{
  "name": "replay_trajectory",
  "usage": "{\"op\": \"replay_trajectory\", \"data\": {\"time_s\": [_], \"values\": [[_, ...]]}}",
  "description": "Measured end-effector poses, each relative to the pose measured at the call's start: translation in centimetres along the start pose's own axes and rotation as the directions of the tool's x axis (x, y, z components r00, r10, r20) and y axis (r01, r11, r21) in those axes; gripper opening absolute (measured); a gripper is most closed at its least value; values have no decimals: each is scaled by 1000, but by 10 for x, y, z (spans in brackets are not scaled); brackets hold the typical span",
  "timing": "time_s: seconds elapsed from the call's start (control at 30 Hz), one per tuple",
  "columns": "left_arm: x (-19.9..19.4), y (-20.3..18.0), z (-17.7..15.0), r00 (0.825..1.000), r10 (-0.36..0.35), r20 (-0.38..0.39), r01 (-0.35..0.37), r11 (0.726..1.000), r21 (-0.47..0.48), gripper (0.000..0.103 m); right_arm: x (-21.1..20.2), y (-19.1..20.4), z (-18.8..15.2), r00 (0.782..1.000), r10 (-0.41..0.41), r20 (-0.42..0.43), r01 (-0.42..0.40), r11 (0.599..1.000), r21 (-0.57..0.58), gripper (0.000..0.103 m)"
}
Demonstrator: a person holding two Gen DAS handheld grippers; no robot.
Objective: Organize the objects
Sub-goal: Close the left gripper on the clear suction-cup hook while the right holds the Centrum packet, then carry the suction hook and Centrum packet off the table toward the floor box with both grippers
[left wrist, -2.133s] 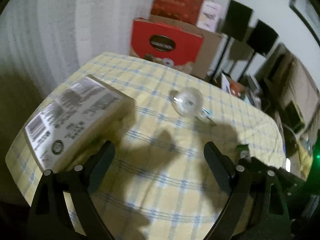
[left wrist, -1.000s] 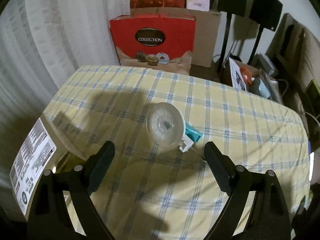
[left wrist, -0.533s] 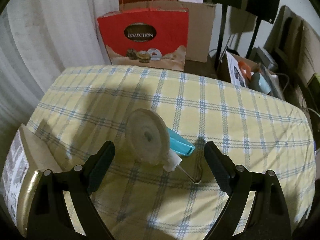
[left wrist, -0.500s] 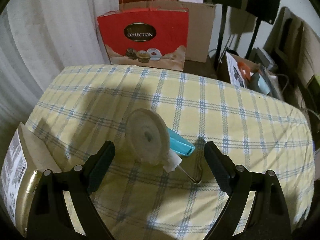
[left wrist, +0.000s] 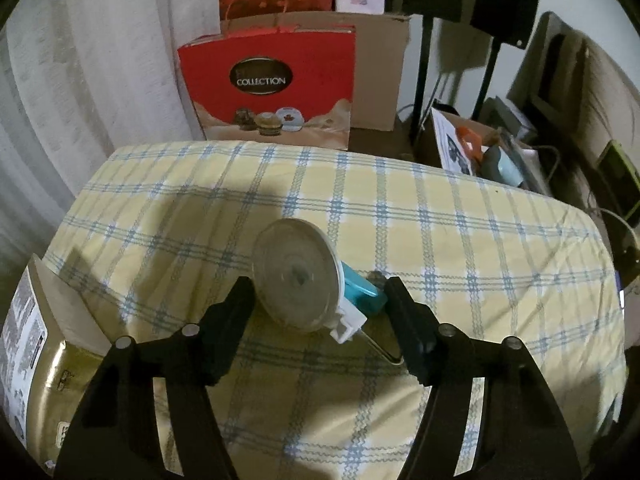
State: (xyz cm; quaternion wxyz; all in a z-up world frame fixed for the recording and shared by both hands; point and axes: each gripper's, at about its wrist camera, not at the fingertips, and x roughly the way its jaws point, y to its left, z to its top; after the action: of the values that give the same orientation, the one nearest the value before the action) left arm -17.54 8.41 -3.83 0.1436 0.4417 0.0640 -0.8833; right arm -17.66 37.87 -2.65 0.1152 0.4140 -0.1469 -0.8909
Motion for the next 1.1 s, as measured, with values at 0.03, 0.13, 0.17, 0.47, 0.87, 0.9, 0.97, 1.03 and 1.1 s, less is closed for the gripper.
{"op": "replay_trajectory", "data": {"time_s": [0.03,0.13,0.17,0.47,0.87,0.9,0.97,1.03,1.1], "values": [[-1,0,-1,1000,-6,1,6,1000,0,63,0,0,1,1000,0,1,0,1000,0,22],[-6,3,-4,999,-32,12,33,999,-22,63,-2,-2,0,1000,-6,9,6,1000,1,22],[-6,4,-6,999,-40,10,40,999,-29,63,-3,-3,-1,1000,-7,12,7,1000,3,22],[-22,19,-17,996,-76,53,80,994,-77,63,-4,-7,-8,1000,-1,3,1,1000,23,21],[-98,-21,-42,985,-148,93,146,989,31,63,-66,0,-13,999,13,50,-14,1000,11,21],[-111,-25,-46,983,-158,94,155,987,40,63,-74,2,-14,998,1,57,-1,1000,-3,21],[-132,-32,-53,979,-182,94,176,982,65,63,-84,8,-17,998,-38,57,40,999,-30,21],[-151,-36,-61,978,-189,93,181,979,90,63,-96,12,-24,996,-58,61,61,997,-48,21],[-171,-37,-72,977,-195,86,186,977,101,63,-106,16,-31,996,-67,64,71,996,-63,21]]}}
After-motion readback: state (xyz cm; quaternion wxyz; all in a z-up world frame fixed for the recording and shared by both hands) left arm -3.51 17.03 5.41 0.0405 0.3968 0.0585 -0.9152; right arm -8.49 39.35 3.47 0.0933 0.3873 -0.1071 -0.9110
